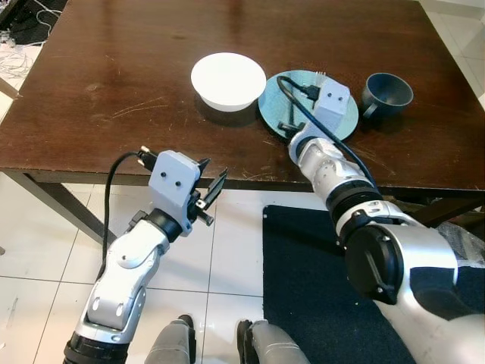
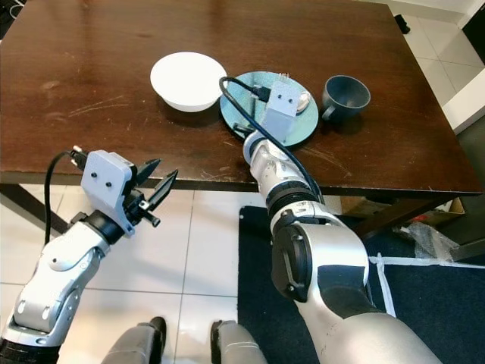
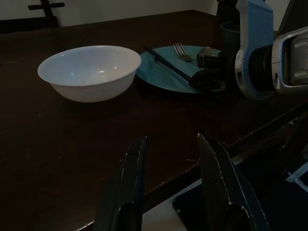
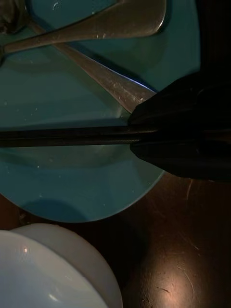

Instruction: Setting the table

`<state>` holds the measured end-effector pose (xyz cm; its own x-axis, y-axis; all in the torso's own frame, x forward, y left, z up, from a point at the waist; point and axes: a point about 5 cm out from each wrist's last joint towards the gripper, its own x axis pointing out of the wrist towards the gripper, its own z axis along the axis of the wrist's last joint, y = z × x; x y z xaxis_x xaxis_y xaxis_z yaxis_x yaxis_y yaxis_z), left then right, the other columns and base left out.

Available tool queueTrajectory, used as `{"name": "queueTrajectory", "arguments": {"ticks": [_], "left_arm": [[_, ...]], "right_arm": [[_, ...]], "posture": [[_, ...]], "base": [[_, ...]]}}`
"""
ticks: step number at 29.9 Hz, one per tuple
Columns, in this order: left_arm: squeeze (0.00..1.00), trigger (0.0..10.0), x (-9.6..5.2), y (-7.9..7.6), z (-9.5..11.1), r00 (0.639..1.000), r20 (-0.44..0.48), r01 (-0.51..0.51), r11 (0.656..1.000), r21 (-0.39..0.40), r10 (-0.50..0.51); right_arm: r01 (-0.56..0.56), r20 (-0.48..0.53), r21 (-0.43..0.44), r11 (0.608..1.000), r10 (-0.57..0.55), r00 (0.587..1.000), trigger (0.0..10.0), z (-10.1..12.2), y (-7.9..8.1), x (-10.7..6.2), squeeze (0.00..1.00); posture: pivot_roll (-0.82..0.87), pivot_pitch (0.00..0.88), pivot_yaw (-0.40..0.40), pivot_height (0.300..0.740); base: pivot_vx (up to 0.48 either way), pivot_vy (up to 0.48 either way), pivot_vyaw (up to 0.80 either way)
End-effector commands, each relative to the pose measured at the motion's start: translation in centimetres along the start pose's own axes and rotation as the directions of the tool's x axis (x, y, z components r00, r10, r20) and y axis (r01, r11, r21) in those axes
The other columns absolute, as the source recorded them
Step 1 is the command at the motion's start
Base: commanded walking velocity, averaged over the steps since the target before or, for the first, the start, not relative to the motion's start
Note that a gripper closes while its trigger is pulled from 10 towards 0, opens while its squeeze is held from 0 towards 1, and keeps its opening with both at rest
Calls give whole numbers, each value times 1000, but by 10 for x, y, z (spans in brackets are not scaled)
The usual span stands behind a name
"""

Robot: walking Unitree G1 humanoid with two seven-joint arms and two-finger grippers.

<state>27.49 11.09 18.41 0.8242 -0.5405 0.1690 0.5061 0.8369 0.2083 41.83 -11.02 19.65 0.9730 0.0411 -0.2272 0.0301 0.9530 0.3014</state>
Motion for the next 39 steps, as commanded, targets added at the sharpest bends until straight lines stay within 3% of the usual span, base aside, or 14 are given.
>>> {"name": "queueTrajectory", "arguments": {"ticks": [1, 18, 39], "left_arm": [[0, 10000, -1, -4, -6, 1000, -24, 15, 1000, -8, -15], [0, 10000, -1, -2, -7, 1000, -25, 15, 1000, 0, -15], [0, 10000, 9, -1, -6, 1000, -2, 21, 1000, 1, -21]], "right_arm": [[34, -83, 6, 999, -33, 996, 0, -20, -10, -1, 0], [25, -68, 25, 999, -23, 997, 0, -15, -8, 0, 0], [-102, 70, 159, 982, 92, 993, 0, 29, 3, 0, 0]], "posture": [[110, 208, -34, 740], [108, 210, -34, 740], [92, 181, -18, 740]], "base": [[0, 0, 0], [0, 0, 0], [0, 0, 0]]}}
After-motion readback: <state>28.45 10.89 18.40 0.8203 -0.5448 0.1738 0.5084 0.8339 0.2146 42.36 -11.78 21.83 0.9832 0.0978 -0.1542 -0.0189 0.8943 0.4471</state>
